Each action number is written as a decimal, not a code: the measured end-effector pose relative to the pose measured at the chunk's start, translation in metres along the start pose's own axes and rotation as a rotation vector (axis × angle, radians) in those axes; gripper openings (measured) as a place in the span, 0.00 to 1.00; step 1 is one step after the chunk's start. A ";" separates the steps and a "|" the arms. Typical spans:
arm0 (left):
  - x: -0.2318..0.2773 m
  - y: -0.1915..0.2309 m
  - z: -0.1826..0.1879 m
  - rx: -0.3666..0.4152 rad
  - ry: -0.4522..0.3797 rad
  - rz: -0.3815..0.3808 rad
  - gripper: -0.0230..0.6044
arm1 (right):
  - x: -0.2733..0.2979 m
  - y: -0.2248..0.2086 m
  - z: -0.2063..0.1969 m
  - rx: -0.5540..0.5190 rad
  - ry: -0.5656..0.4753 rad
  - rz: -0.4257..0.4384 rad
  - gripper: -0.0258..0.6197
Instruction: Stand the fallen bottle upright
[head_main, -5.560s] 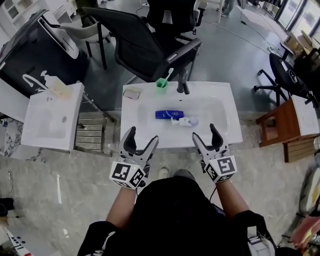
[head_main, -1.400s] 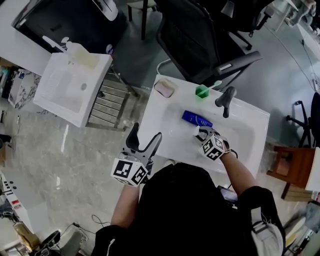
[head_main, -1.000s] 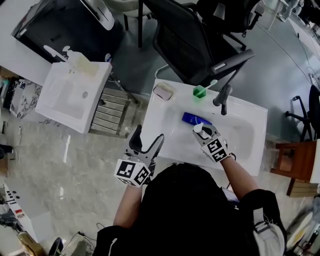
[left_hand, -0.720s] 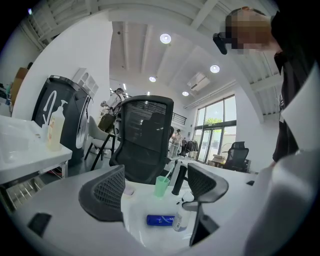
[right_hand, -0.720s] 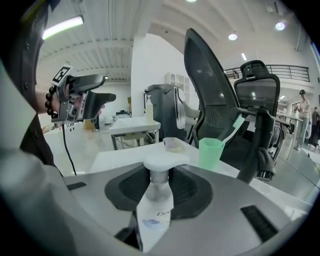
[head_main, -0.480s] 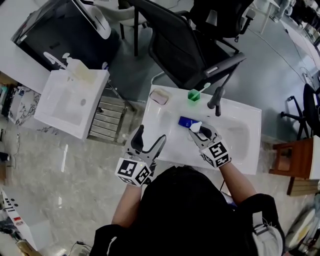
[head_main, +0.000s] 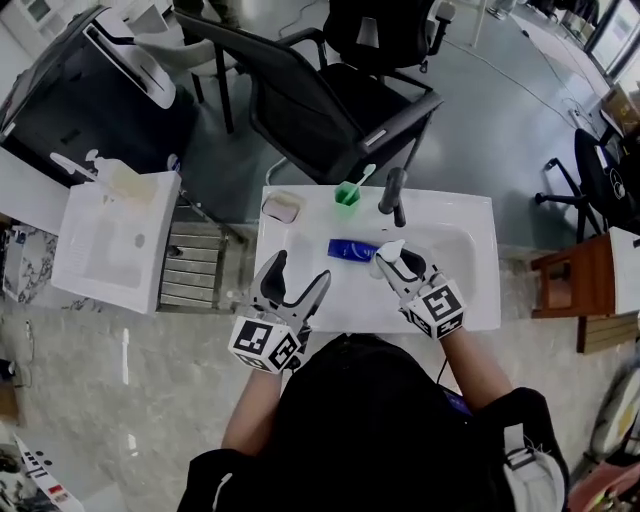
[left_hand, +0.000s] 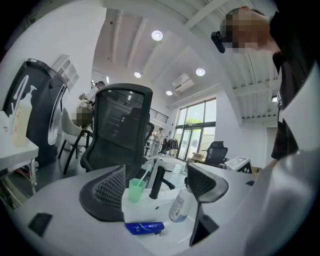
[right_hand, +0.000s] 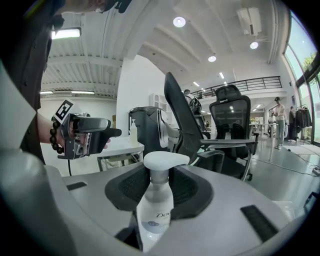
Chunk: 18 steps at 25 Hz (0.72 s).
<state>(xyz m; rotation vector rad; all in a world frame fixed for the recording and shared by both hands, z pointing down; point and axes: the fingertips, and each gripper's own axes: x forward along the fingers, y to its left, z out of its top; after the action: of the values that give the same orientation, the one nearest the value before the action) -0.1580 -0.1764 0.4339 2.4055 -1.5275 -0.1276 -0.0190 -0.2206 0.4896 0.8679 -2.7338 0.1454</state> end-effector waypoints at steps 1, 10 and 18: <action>0.004 -0.004 0.000 0.001 0.003 -0.013 0.66 | -0.005 -0.006 0.001 0.005 -0.004 -0.016 0.24; 0.030 -0.024 0.000 0.002 0.024 -0.092 0.66 | -0.036 -0.071 0.006 0.020 -0.031 -0.170 0.24; 0.048 -0.033 -0.008 -0.017 0.046 -0.102 0.66 | -0.038 -0.138 -0.006 0.038 -0.022 -0.301 0.24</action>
<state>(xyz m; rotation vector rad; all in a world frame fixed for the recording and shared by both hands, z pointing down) -0.1068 -0.2054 0.4359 2.4555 -1.3787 -0.1049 0.0916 -0.3114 0.4862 1.2836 -2.5890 0.1285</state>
